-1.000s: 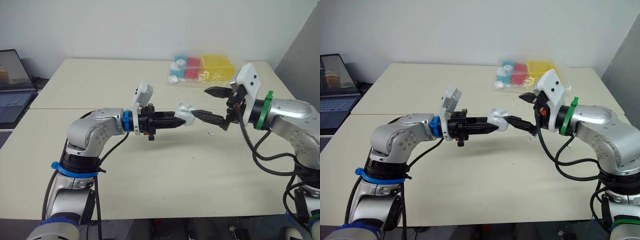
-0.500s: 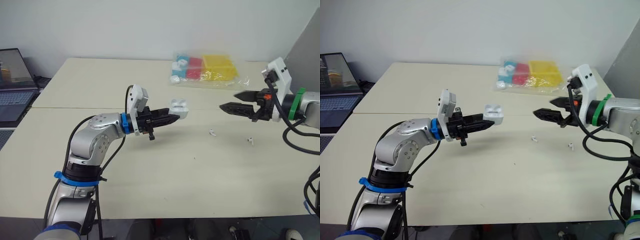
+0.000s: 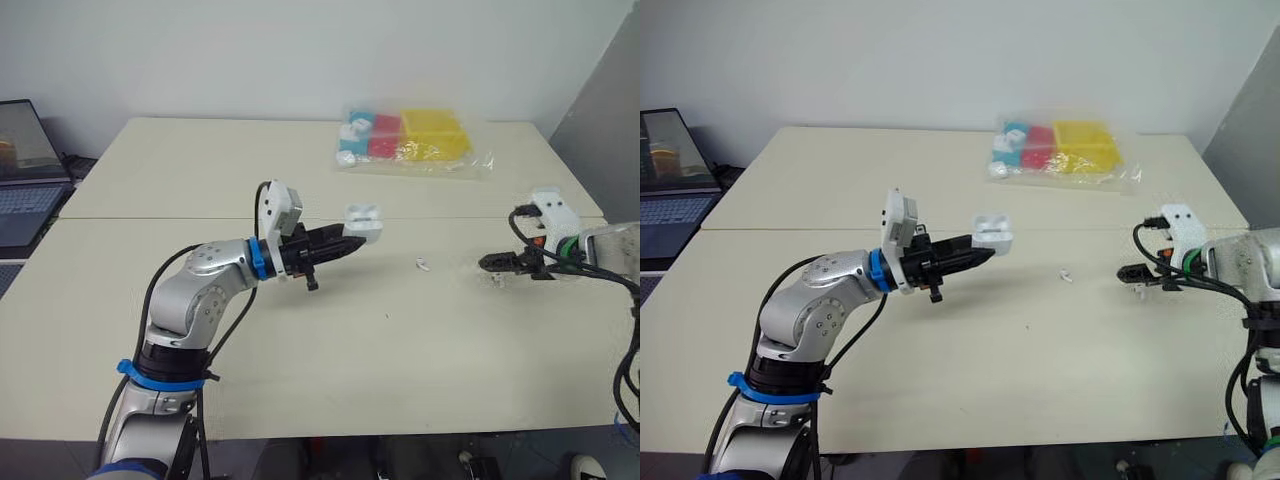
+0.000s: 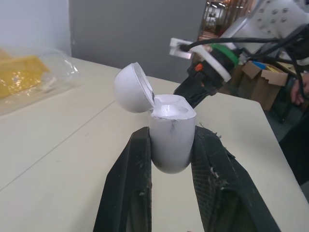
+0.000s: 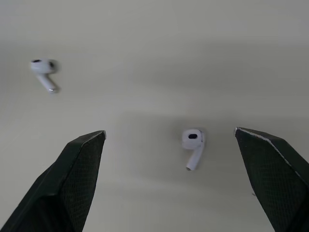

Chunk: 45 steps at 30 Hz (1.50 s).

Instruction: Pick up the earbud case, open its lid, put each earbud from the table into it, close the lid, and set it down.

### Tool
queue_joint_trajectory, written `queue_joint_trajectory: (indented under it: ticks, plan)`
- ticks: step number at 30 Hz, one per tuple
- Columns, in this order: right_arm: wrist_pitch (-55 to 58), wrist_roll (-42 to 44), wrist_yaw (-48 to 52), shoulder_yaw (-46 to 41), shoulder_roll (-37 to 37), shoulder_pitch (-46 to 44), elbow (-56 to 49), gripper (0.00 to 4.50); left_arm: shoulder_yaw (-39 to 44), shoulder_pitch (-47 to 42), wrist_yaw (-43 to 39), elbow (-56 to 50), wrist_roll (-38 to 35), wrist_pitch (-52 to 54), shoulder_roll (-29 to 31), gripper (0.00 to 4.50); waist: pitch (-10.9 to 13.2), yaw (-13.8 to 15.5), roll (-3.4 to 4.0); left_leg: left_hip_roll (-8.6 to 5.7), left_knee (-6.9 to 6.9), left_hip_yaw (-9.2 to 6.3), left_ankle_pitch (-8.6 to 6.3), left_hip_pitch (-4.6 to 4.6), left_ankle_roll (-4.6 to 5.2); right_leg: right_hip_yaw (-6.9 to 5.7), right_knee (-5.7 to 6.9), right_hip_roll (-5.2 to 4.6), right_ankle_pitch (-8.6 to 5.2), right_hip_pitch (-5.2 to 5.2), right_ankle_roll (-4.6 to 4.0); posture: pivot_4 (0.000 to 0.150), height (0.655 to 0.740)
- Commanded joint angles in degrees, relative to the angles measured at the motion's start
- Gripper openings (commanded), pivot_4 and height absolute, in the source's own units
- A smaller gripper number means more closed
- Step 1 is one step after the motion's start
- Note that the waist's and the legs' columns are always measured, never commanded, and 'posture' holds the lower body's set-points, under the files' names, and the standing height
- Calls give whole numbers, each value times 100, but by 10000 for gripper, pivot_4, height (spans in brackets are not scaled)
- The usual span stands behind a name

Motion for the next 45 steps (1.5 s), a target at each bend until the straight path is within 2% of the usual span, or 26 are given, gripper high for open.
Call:
queue_joint_trajectory:
  ticks: [1, 5, 8, 11, 14, 17, 23, 36, 40, 45]
  plan:
    - [-441, -342, 84, 1, 31, -317, 479, 44665, 12, 28, -33, -258, -40, -148, 29, 7469, 0, -2, 0, 1, -1, 1, 0, 1, 0, 0, 0, 2, 0, -1, 0, 1500, 7400]
    - [-481, -441, 67, -174, 190, -230, 523, 44665, 69, 95, 58, -339, -78, -88, 55, 7469, 0, -3, 0, 6, -1, -3, 0, 1, 0, 1, 0, 6, 0, -1, 0, 1500, 7400]
    - [-1236, -545, 245, -194, 41, 468, -323, 44665, 104, 180, 136, -466, -136, -7, 70, 7469, 0, 14, 1, 6, 0, -12, 0, -3, 0, 0, -2, 6, 0, 2, 0, 1500, 7400]
    - [-1563, -487, 23, -795, 201, 1374, -1320, 44665, 148, 205, 259, -488, -133, 10, 84, 7469, 0, 40, 1, 2, -3, -21, -1, -9, 0, -8, -7, 4, -3, 3, 5, 1500, 7400]
    - [-1795, -536, -469, -1506, 681, 2324, -2257, 44665, 113, 209, 396, -514, -162, 38, 1, 7469, 0, 38, 0, 1, -1, -18, -1, -8, -1, -5, -4, 1, -3, 5, 6, 1500, 7400]
    - [-1794, -541, -853, -1969, 1176, 2742, -2692, 44665, 61, 172, 399, -511, -202, 72, -27, 7469, 0, 22, 1, 0, 1, -16, 0, -3, -1, -2, 3, 1, -4, 5, 10, 1500, 7400]
    - [-2380, -665, -1094, -2186, 1743, 2789, -2542, 44665, -39, -85, 218, -215, -124, -27, -74, 7469, 1, -10, 3, 7, 4, 2, 4, 17, 1, 4, 6, 16, -2, 8, 32, 1500, 7400]
    - [-3633, -1173, -986, -1704, 1973, 3151, -1705, 44665, -23, -82, 146, -239, -149, 8, -19, 7469, 1, -3, 3, 11, 1, 19, 8, 20, 7, 14, -6, 20, 5, 12, 26, 1500, 7400]
    - [-3767, -1158, -884, -1626, 1988, 3187, -1663, 32201, -2, -67, 164, -271, -160, 37, -7, 7469, 1, -3, 3, 12, 2, 23, 8, 29, 7, 17, 0, 20, 4, 15, 33, 1500, 7400]
    - [-3916, -1223, -864, -1582, 2015, 3163, -1563, 14098, 12, -60, 169, -288, -177, 63, 3, 7469, 1, -3, 3, 15, 1, 24, 8, 32, 7, 17, 1, 24, 3, 16, 33, 1500, 7400]
